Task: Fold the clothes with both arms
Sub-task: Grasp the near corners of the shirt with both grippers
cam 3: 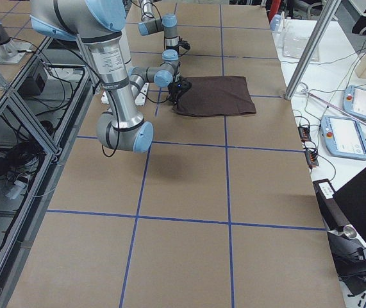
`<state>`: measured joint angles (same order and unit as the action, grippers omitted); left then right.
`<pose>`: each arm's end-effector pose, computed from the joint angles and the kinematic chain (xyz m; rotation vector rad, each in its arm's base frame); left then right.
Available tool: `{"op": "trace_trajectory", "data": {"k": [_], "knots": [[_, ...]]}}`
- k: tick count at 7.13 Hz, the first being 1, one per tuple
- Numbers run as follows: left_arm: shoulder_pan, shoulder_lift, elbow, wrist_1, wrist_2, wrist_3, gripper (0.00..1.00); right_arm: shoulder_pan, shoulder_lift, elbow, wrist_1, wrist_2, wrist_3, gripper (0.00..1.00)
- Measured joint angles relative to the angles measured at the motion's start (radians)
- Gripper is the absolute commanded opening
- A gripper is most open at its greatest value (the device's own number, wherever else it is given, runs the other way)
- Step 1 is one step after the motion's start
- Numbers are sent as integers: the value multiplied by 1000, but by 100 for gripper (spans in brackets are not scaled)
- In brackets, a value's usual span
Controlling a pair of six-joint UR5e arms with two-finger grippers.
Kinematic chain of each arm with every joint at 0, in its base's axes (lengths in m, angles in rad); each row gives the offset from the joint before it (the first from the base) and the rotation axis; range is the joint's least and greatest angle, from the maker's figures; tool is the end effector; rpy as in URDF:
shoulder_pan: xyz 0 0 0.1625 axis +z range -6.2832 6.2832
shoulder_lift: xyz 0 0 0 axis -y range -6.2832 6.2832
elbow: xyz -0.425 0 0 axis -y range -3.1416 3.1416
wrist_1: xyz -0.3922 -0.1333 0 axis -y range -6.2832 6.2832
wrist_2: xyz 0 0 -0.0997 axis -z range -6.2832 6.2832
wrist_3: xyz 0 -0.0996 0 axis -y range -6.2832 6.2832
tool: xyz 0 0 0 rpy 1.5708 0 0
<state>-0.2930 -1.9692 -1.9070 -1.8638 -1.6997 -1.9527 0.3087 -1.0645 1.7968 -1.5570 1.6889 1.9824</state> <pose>0.5320 -0.2864 0.2570 -0.1651 1.0341 -0.5470 -0.5710 -0.3097 0.2769 -0.1535 -0.7520 0.6414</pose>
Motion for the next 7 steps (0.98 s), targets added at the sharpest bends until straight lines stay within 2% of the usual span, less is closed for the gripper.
{"op": "trace_trajectory", "data": {"k": [4, 7], "knots": [[0, 1, -15, 4, 0, 0, 0, 3, -7, 52, 1, -1, 3, 0], [44, 12, -134, 117, 2, -1, 0, -58, -58, 183, 1, 4, 5, 0]]}}
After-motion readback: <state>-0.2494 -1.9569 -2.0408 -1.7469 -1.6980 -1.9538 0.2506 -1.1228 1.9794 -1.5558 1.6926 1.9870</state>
